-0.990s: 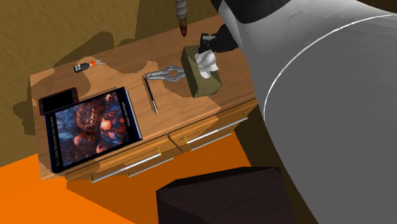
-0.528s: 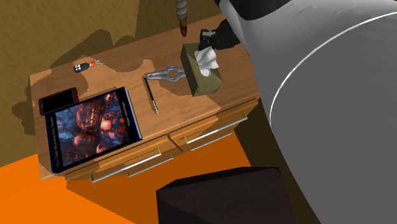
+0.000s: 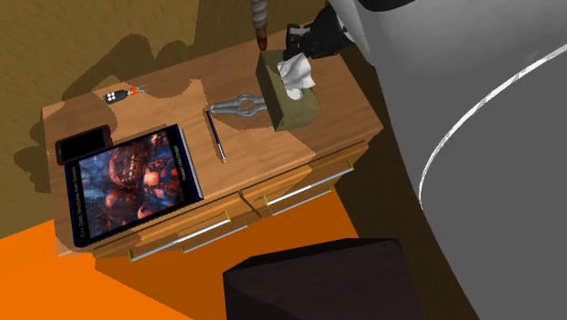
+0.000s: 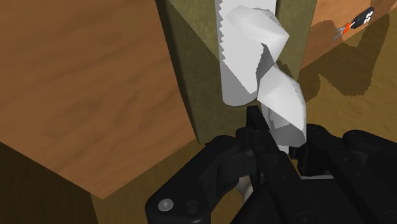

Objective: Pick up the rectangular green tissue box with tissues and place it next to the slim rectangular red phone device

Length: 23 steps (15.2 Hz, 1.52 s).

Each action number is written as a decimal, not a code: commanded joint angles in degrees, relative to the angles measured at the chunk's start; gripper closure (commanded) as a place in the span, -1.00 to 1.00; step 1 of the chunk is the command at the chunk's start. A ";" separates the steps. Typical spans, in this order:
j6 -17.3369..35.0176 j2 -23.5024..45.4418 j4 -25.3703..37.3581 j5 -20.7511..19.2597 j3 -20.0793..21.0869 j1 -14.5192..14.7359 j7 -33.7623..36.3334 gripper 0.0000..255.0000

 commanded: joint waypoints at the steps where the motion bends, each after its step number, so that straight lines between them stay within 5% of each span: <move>1: -0.87 -0.70 0.57 -0.85 -0.24 0.06 1.10 1.00; 23: -11.09 -5.09 10.33 -7.55 -1.77 0.16 11.83 1.00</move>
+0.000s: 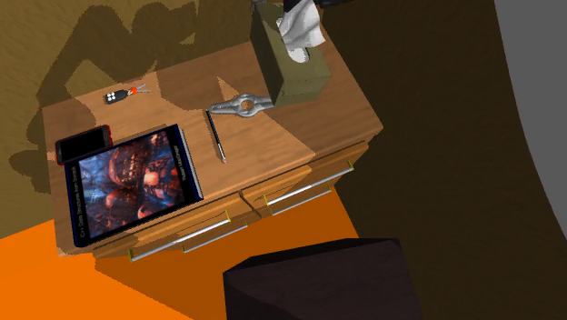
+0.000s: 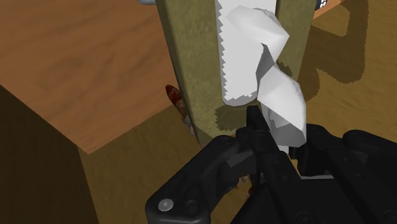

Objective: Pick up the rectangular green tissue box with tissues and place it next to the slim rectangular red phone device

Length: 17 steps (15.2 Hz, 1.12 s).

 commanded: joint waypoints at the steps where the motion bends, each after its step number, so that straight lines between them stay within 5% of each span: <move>1: -1.13 0.01 1.47 -0.41 -0.08 -0.06 1.01 1.00; 10: -6.20 -0.04 7.64 -1.82 -0.48 -0.52 4.89 1.00; 17: 0.34 -0.13 6.89 -3.62 2.94 5.57 12.17 1.00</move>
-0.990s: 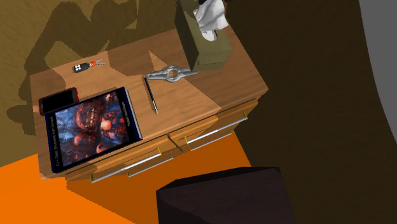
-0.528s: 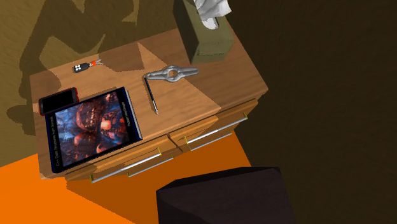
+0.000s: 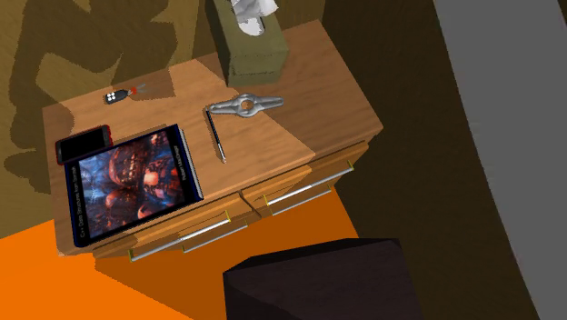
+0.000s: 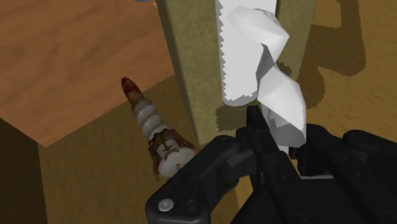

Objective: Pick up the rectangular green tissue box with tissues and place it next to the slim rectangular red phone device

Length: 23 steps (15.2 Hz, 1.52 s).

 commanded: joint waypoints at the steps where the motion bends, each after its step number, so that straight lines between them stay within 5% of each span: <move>1: 1.96 0.40 0.08 -0.43 1.00 1.71 2.09 1.00; 14: 8.99 8.96 10.62 -4.61 5.83 11.49 17.12 1.00; 23: 7.46 22.99 31.21 -8.54 7.23 17.03 29.53 1.00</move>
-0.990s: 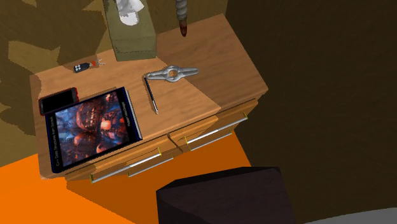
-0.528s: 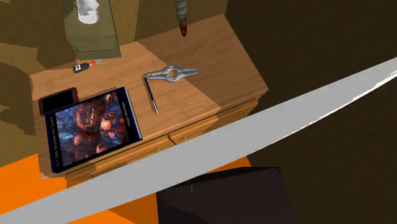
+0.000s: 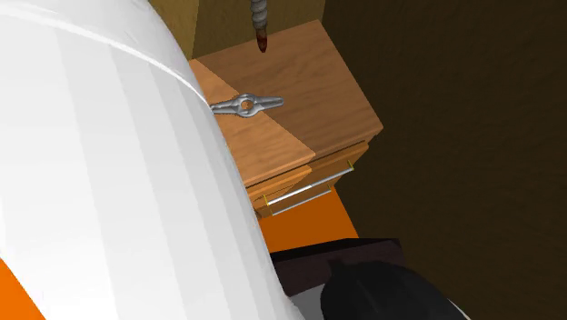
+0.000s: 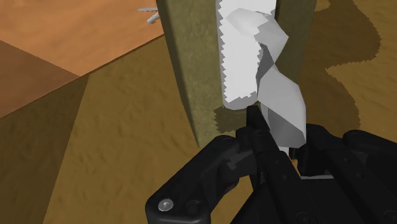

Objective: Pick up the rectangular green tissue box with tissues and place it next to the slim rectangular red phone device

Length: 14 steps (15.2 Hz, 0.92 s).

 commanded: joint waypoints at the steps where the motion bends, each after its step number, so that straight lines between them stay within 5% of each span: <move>1: -0.03 2.25 2.86 -0.35 0.14 0.58 1.41 1.00; 14: 9.46 0.69 -9.09 2.18 1.23 1.40 -4.03 1.00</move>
